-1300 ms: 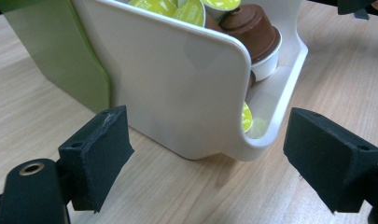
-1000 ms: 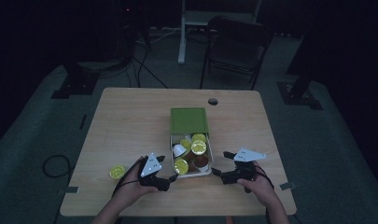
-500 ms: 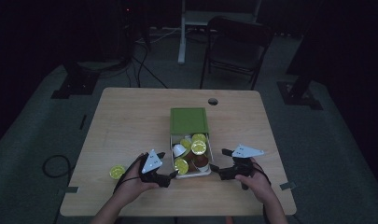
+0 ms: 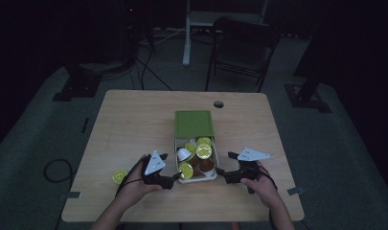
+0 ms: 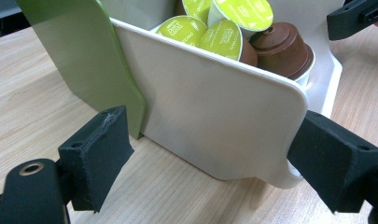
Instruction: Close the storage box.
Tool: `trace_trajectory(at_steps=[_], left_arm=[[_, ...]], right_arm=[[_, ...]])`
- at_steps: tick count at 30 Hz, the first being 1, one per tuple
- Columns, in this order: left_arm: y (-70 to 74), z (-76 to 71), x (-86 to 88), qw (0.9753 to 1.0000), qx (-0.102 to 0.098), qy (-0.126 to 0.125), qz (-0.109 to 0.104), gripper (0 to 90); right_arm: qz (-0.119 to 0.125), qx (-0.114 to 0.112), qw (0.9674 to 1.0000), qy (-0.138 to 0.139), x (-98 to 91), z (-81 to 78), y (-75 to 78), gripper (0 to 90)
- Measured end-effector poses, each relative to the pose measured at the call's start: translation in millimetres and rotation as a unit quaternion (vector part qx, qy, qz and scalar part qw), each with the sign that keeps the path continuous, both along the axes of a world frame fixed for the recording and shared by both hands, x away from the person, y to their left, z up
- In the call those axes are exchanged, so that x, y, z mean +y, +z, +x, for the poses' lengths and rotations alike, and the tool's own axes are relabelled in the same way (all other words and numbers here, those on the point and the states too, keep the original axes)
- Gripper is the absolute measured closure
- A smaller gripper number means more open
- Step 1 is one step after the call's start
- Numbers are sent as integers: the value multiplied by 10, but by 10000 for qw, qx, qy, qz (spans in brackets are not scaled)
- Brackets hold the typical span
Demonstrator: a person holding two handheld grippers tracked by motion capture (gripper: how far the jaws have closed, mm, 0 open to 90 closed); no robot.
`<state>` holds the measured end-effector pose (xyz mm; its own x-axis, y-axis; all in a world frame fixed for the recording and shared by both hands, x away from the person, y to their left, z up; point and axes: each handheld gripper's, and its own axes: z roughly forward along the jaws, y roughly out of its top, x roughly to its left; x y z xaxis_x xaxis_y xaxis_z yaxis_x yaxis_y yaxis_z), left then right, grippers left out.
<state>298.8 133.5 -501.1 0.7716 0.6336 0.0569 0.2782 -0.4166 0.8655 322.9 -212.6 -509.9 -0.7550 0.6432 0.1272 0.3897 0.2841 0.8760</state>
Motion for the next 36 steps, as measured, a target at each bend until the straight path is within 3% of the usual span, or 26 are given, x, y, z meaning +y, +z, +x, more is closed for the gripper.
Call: trace_trajectory(at_steps=[36], left_arm=[[11,168,67,9998,96,181,-3,148]], right_arm=[[-140,-36,9999,62,81,95,30,114]])
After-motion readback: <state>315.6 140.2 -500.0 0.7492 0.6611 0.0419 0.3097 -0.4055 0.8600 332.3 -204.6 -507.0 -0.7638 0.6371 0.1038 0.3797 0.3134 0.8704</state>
